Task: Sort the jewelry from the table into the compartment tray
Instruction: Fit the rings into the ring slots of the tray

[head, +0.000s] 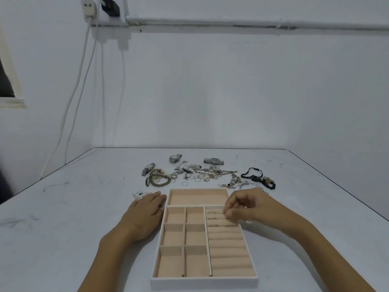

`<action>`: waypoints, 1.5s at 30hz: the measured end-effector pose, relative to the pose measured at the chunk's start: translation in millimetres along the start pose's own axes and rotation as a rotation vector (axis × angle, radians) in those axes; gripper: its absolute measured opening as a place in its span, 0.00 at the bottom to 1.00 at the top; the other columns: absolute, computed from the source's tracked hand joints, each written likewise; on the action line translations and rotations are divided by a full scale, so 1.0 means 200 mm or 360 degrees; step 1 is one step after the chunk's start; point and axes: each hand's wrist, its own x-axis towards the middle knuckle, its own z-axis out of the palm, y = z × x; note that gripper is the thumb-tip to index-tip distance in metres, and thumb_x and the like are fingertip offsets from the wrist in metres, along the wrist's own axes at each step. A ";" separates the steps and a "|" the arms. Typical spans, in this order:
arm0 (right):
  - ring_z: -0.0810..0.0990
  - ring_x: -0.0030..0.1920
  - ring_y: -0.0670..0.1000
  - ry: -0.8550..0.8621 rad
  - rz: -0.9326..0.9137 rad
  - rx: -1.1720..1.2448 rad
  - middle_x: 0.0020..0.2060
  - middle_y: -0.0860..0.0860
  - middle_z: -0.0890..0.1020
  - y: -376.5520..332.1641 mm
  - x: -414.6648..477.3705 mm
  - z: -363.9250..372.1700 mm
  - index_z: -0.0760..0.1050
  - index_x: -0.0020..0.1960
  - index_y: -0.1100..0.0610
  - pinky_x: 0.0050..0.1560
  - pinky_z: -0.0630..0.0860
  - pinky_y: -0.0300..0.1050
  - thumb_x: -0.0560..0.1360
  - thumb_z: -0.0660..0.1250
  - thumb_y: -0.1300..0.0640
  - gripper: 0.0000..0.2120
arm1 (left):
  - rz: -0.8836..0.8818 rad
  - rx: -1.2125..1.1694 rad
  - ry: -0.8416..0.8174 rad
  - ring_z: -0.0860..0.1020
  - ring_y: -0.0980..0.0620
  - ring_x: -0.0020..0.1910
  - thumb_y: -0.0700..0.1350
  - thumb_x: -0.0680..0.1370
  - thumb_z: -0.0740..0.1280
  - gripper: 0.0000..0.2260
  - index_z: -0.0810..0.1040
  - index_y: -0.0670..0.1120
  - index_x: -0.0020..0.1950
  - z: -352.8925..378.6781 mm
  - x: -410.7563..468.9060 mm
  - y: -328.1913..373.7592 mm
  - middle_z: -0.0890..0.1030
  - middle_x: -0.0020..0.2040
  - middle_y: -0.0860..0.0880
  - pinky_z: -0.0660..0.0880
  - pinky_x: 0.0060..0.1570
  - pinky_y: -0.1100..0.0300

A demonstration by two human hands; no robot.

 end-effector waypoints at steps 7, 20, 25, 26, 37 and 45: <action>0.70 0.27 0.41 0.0637 0.0066 -0.0117 0.34 0.54 0.77 0.04 0.28 -0.07 0.82 0.43 0.56 0.27 0.65 0.30 0.73 0.70 0.60 0.02 | -0.0377 -0.0165 0.0441 0.76 0.49 0.56 0.45 0.78 0.58 0.12 0.77 0.59 0.54 -0.16 0.09 0.11 0.79 0.58 0.55 0.71 0.53 0.57; 0.80 0.52 0.53 0.0579 0.0284 -0.1218 0.48 0.49 0.84 0.11 0.76 0.10 0.83 0.49 0.49 0.47 0.71 0.44 0.73 0.66 0.56 0.08 | 0.0016 0.0413 0.0400 0.70 0.45 0.66 0.41 0.80 0.57 0.16 0.75 0.53 0.65 -0.08 0.61 0.37 0.76 0.63 0.48 0.71 0.54 0.51; 0.80 0.54 0.53 0.0604 0.0285 -0.1278 0.50 0.50 0.83 0.12 0.82 0.12 0.82 0.50 0.49 0.48 0.70 0.44 0.72 0.70 0.51 0.07 | 0.0030 0.0502 0.0364 0.72 0.46 0.64 0.44 0.78 0.61 0.13 0.79 0.54 0.60 -0.06 0.67 0.36 0.77 0.61 0.49 0.68 0.50 0.56; 0.80 0.55 0.53 0.0604 0.0306 -0.1267 0.51 0.50 0.83 0.12 0.82 0.13 0.82 0.49 0.49 0.49 0.71 0.44 0.72 0.70 0.52 0.07 | 0.0039 0.0487 0.0386 0.74 0.46 0.62 0.43 0.78 0.62 0.13 0.80 0.54 0.59 -0.06 0.67 0.36 0.78 0.60 0.49 0.67 0.48 0.57; 0.79 0.54 0.55 0.0486 0.0342 -0.1216 0.52 0.50 0.82 0.09 0.85 0.14 0.82 0.51 0.49 0.46 0.70 0.44 0.72 0.62 0.60 0.13 | 0.0001 -0.0002 0.0554 0.78 0.48 0.55 0.45 0.76 0.66 0.06 0.81 0.53 0.49 -0.09 0.64 0.30 0.82 0.52 0.51 0.72 0.49 0.56; 0.70 0.36 0.55 0.0296 0.0546 -0.1001 0.29 0.51 0.69 0.09 0.85 0.11 0.61 0.30 0.54 0.34 0.66 0.42 0.66 0.64 0.63 0.13 | -0.0014 -0.0404 0.0611 0.78 0.53 0.46 0.49 0.73 0.70 0.03 0.80 0.56 0.40 -0.14 0.53 0.26 0.79 0.39 0.57 0.72 0.40 0.59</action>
